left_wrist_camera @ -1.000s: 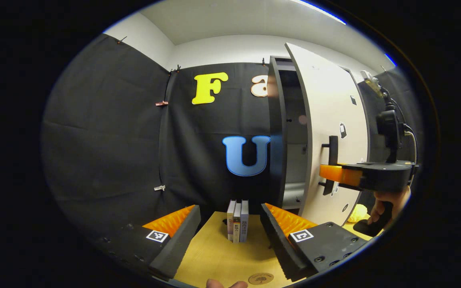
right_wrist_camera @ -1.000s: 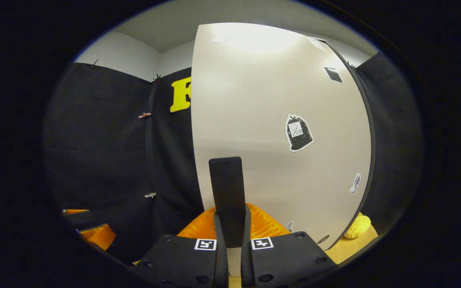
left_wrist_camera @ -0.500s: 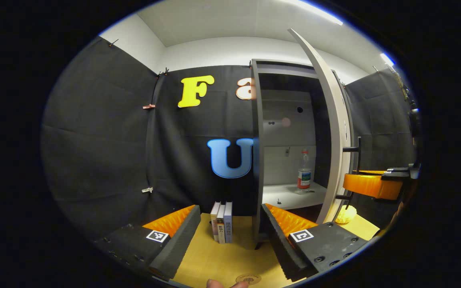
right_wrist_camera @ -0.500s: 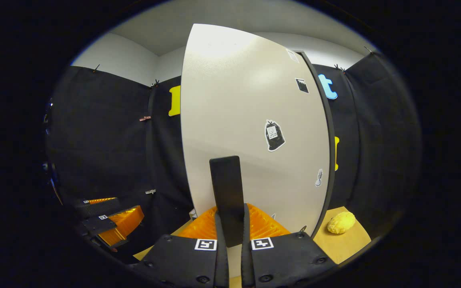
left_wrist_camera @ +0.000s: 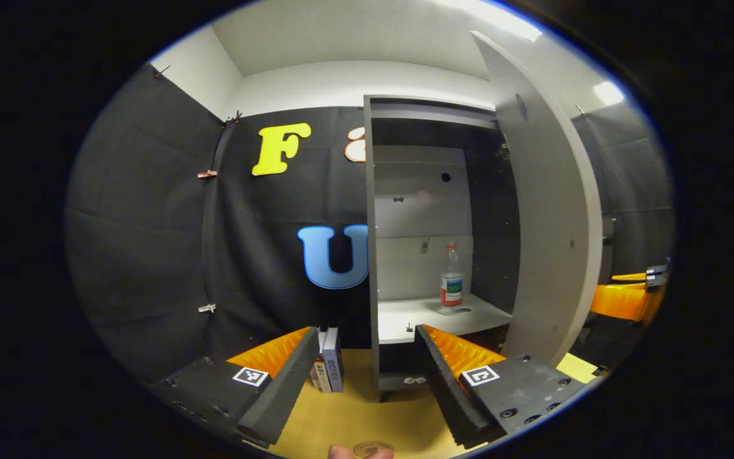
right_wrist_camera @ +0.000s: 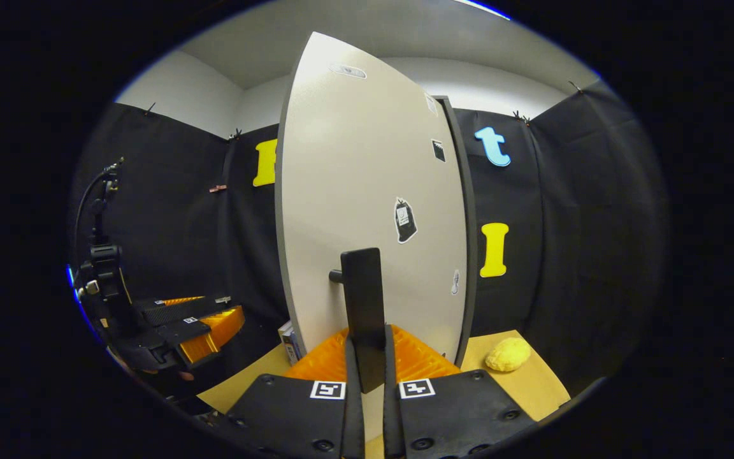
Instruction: Open the cabinet door with the right hand, grasp the bottle in the cabinet with the left hand and place it on the coaster, then close the cabinet door with the right hand.
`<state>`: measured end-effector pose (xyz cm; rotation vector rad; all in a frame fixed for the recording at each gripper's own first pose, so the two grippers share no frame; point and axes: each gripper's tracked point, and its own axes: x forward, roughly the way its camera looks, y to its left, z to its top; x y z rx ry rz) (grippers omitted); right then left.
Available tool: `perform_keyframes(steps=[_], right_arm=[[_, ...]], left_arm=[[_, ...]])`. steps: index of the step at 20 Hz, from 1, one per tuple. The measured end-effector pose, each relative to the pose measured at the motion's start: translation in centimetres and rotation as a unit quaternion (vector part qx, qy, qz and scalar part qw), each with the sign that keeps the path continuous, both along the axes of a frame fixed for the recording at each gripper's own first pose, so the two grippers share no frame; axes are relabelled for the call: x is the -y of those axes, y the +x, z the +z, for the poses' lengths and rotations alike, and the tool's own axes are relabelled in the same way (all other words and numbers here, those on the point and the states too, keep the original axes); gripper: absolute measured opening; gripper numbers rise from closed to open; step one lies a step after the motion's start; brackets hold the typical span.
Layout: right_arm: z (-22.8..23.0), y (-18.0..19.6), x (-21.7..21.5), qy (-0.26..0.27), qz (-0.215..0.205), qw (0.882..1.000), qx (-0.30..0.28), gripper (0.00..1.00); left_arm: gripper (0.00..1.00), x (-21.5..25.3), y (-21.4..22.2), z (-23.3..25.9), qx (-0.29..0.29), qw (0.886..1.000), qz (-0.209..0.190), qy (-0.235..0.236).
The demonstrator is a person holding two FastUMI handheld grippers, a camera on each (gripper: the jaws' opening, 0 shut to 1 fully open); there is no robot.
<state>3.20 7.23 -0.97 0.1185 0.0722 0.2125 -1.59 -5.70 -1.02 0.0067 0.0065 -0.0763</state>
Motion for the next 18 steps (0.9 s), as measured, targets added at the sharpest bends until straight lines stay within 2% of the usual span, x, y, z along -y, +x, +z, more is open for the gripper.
perform_keyframes(steps=[3, 7, 13, 16, 17, 18], right_arm=[[0.1, -0.9, 1.9, -0.001, -0.025, 1.000, 0.002, 0.15], [1.3, -1.0, 4.2, 0.000, -0.045, 0.999, 0.024, 0.19], [0.8, -1.8, 8.1, -0.008, -0.076, 0.997, 0.009, 0.20], [0.7, -2.2, 9.1, -0.012, -0.083, 0.996, 0.005, 0.17], [0.7, -2.3, 9.7, -0.010, -0.085, 0.996, 0.004, 0.16], [0.7, -2.4, 10.2, -0.008, -0.087, 0.996, 0.003, 0.16]], left_arm=[[0.94, 1.5, 0.5, 0.0, -0.002, 1.000, -0.013, 0.000], [0.94, 3.6, 1.3, 0.5, 0.000, 1.000, -0.028, 0.002], [0.96, 6.8, 1.8, 0.8, 0.003, 0.999, -0.052, 0.005], [0.95, 8.2, 2.4, 0.7, 0.002, 0.998, -0.060, 0.008], [0.97, 8.6, 2.6, 0.6, 0.001, 0.998, -0.062, 0.008], [0.94, 9.1, 2.9, 0.6, 0.000, 0.998, -0.064, 0.010]])
